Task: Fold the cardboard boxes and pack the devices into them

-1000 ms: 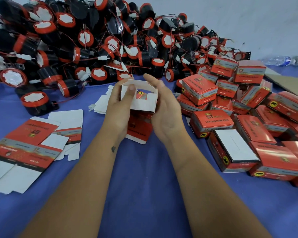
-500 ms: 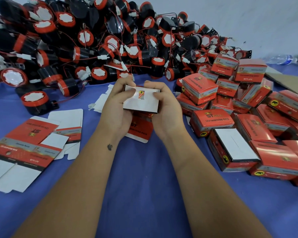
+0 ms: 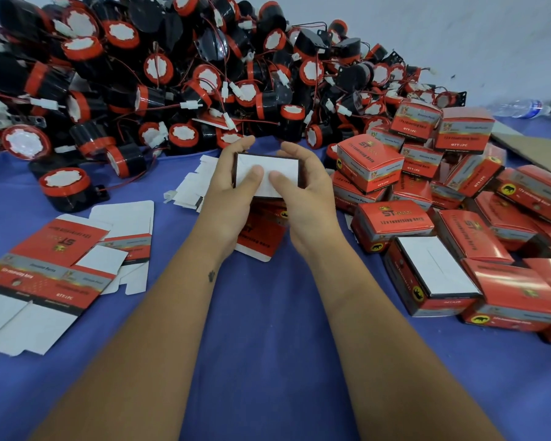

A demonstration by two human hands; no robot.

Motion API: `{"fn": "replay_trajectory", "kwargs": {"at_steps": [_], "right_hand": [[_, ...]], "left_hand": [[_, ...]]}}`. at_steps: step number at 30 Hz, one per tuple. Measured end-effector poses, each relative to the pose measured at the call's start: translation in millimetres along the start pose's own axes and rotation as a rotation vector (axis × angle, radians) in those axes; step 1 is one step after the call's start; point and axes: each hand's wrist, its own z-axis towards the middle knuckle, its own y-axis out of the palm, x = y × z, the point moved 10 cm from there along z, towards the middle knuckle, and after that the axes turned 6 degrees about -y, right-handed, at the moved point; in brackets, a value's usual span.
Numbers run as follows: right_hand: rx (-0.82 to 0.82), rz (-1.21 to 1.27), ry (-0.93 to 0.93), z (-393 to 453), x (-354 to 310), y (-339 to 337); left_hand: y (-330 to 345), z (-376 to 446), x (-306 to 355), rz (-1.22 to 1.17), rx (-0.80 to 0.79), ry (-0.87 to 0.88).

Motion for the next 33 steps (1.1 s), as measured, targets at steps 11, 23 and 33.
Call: {"fn": "replay_trajectory", "kwargs": {"at_steps": [11, 23, 33], "right_hand": [[0.05, -0.602, -0.303, -2, -23, -7], [0.149, 0.068, 0.136, -3, 6, -11], [0.049, -0.177, -0.205, -7, -31, -2]], "left_hand": [[-13, -2, 9, 0.162, 0.107, 0.104], [-1, -6, 7, -0.185, 0.062, 0.03], [8, 0, -13, -0.225, -0.055, -0.21]]}}
